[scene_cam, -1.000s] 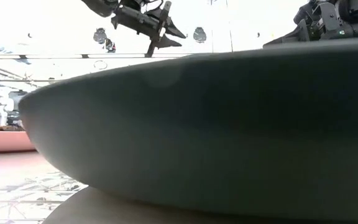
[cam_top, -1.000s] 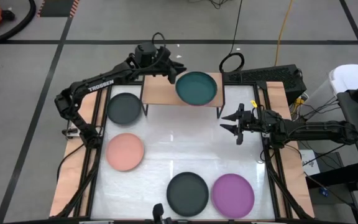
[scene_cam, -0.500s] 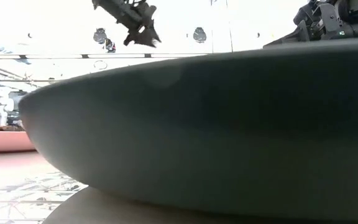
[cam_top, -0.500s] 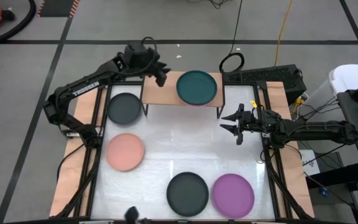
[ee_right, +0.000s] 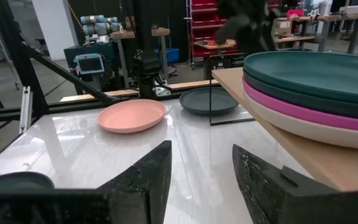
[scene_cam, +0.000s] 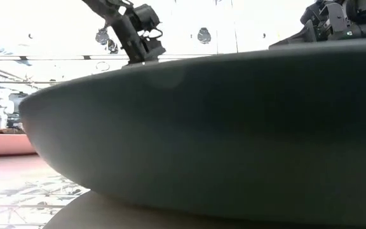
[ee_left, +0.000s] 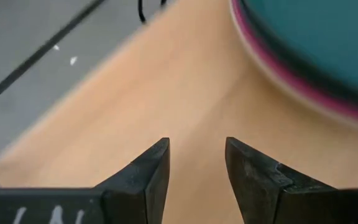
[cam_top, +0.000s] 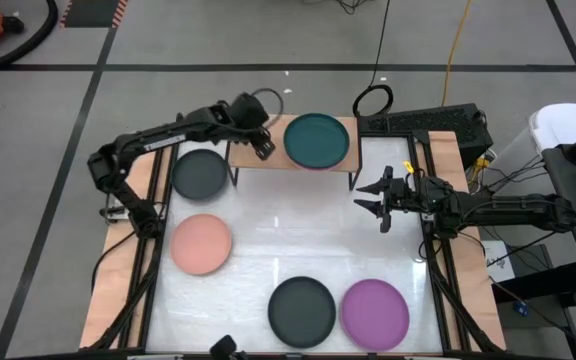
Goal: Place and stack plates onto a shelf
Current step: Adjust the stacked plates on the shelf, then put the purple plate on the shelf
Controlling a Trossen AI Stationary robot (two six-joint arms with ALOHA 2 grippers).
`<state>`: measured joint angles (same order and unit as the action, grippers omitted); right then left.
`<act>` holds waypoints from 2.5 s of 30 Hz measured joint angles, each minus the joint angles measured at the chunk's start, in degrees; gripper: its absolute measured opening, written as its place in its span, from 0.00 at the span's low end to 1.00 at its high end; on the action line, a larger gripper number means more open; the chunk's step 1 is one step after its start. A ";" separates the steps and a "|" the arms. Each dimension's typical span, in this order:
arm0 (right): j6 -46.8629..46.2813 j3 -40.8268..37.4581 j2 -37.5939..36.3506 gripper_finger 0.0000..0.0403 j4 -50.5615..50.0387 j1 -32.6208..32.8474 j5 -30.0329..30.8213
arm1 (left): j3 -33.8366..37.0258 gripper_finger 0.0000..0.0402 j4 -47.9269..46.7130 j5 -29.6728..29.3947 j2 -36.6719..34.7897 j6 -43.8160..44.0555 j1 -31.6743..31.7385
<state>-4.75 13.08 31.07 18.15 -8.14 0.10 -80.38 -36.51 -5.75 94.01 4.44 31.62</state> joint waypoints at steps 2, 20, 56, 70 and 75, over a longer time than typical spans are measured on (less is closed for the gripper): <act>-0.43 0.00 0.00 0.37 -0.06 0.00 0.00 | 0.12 0.40 -0.45 -1.74 1.88 0.09 -1.03; -0.15 0.00 0.02 0.37 -0.45 0.00 0.06 | 0.15 0.40 11.17 -2.85 5.76 -1.15 -6.24; 0.89 0.00 0.59 0.37 -3.50 -0.01 0.08 | 0.15 0.40 -0.72 -10.15 -9.43 0.40 -8.53; -0.55 0.00 0.63 0.37 -5.16 0.00 0.07 | 8.59 0.40 10.62 -11.08 -14.56 0.07 -17.40; -0.57 0.00 0.90 0.37 -5.27 0.00 0.07 | 21.78 0.40 25.54 -11.52 -23.50 3.40 -20.18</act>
<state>-5.32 13.08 31.97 12.88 -8.14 0.16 -58.60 -10.97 -17.27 70.51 7.83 11.44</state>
